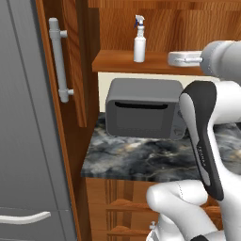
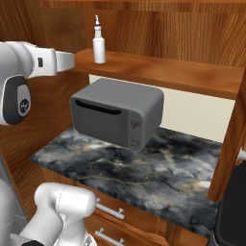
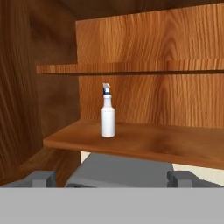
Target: Move the cutting board and knife to the sink. Then move spray from the cabinet to the counter.
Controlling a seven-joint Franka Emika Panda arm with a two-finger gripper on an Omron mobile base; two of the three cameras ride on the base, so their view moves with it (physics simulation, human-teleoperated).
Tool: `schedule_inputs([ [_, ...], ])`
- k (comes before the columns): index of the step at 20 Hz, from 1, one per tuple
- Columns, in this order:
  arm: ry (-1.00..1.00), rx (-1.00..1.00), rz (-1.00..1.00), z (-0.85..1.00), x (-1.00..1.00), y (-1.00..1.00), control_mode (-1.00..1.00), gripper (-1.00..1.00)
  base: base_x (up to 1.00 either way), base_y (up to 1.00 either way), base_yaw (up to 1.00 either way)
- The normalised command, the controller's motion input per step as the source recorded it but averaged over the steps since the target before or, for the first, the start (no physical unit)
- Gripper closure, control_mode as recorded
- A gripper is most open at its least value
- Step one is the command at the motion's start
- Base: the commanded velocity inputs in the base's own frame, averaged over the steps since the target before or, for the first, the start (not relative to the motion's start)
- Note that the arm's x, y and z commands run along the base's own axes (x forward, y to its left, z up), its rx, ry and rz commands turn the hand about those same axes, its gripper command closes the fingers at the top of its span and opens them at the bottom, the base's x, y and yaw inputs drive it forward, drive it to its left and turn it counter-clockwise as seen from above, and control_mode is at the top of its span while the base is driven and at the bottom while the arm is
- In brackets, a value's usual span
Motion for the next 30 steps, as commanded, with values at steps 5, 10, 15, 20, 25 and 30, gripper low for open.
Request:
schedule_inputs([
  [5, -0.04, 0.00, 0.00, -0.18, 0.13, 0.00, -1.00, -1.00, 0.00, 0.00, 0.00],
  [10, -0.14, 0.00, 0.00, -0.03, 0.26, 0.00, -1.00, -1.00, 0.00, 0.00, 0.00],
  [15, -0.22, 0.00, 0.00, 0.00, 0.27, 0.01, -1.00, -1.00, 0.00, 0.00, 0.00],
  [20, -0.12, 0.00, 0.00, 0.00, 0.35, 0.02, -1.00, -1.00, 0.00, 0.00, 0.00],
  [25, -0.03, 0.00, 0.00, 0.00, 0.25, 0.00, -1.00, -1.00, 0.00, 0.00, 0.00],
  [30, 0.01, 0.00, 0.00, 0.01, 0.22, 0.00, -1.00, -1.00, 0.00, 0.00, 0.00],
])
